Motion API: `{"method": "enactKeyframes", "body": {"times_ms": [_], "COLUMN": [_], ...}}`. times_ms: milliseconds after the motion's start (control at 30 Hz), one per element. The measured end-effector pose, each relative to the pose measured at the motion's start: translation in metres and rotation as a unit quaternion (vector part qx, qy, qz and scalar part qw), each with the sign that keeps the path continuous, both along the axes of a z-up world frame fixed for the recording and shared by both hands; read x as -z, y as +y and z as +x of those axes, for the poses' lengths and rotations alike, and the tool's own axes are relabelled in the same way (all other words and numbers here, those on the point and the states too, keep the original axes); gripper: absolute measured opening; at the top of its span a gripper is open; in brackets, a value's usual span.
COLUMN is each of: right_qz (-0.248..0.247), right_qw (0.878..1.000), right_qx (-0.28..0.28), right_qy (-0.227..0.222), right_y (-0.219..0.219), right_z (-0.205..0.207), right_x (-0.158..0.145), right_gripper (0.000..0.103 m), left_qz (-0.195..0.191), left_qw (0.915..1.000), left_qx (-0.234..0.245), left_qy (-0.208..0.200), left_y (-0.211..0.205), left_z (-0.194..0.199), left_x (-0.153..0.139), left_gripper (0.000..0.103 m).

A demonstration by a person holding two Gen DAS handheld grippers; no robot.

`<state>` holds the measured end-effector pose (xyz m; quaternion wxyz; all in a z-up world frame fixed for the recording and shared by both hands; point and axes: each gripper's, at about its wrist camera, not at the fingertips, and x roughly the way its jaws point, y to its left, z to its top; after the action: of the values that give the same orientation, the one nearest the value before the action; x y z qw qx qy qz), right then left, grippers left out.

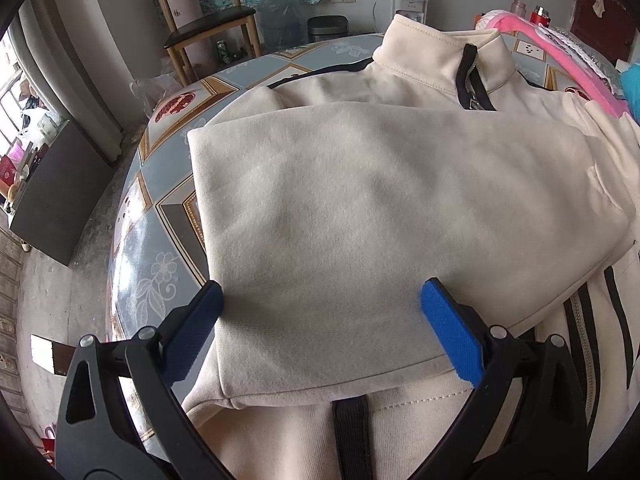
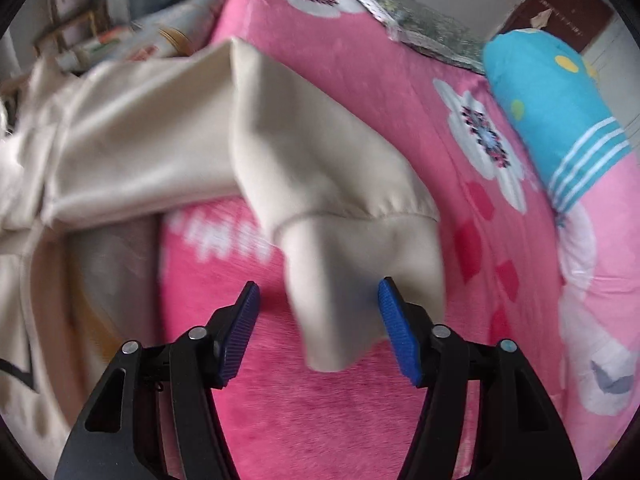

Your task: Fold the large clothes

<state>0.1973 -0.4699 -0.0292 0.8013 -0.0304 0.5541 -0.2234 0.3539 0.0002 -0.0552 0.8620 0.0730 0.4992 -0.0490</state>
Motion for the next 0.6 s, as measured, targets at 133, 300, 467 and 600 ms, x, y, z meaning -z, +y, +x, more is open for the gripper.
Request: {"method": "enactKeyframes", "body": {"times_ms": [133,300,467,600], "right_qz": [0.058,0.177,0.301,0.386], "right_qw": [0.997,0.974,0.927,0.881], "right_qx": [0.039,0.024,-0.043,-0.108], "right_qy": [-0.033,-0.137,-0.221,-0.253], "right_y": [-0.015,-0.001,0.041,0.093], "right_z": [-0.012,-0.03,-0.032,-0.011], "right_x": [-0.017,-0.089,-0.168,-0.215], "right_gripper": [0.006,0.006,0.006,0.006], "left_qz": [0.0,0.003,0.006,0.005], "left_qw": [1.0,1.0,1.0,1.0], "left_qx": [-0.001,0.0,0.0,0.002], "left_qy": [0.0,0.008,-0.006,-0.008], "left_y": [0.0,0.0,-0.002,-0.002], "left_z": [0.0,0.002,-0.002,-0.002], "left_x": [0.001,0.0,0.0,0.0], "left_gripper": [0.097,0.097,0.097,0.097]}}
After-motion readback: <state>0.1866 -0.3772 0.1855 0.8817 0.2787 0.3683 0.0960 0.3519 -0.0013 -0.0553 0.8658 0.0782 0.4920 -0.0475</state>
